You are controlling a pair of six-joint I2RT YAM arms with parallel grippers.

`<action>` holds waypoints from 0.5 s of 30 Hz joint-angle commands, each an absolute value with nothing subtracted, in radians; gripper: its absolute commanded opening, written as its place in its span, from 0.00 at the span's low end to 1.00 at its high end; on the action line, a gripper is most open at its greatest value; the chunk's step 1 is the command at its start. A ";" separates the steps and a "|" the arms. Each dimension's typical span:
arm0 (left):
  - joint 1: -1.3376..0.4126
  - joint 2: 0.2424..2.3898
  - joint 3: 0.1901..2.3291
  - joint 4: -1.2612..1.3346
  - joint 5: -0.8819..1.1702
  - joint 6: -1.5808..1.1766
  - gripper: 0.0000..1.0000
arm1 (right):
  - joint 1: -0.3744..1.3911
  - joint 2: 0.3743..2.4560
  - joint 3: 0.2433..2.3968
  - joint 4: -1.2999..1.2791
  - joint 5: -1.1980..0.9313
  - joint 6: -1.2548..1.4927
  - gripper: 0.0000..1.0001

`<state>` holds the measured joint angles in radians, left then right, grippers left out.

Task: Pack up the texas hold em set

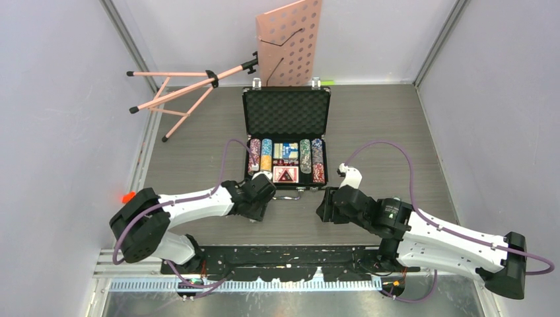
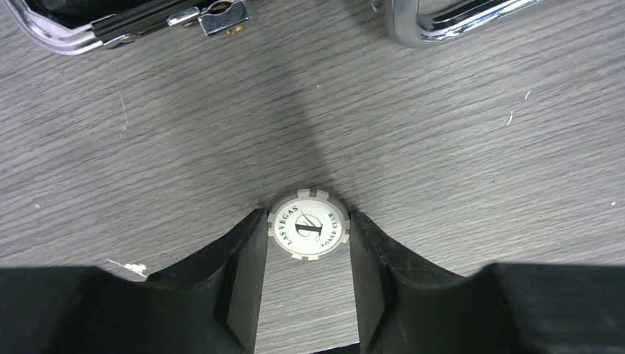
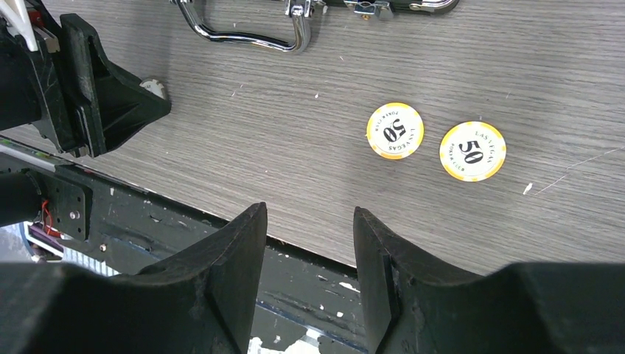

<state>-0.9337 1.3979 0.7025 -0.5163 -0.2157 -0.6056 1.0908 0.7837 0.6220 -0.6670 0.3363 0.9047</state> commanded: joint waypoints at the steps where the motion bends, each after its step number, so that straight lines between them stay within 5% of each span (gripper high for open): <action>1: -0.927 1.413 0.656 -0.490 -0.156 -0.590 0.36 | 1.088 0.771 0.620 -0.643 0.339 0.932 0.53; 15: -0.927 1.320 0.651 -0.330 0.069 -0.516 0.36 | 1.009 0.900 0.612 -0.548 0.174 0.932 0.55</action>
<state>-0.9222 1.3521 0.6682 -0.4438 -0.0784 -0.5312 1.0451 0.8913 0.6167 -0.6350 0.2428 0.9226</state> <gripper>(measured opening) 0.428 0.549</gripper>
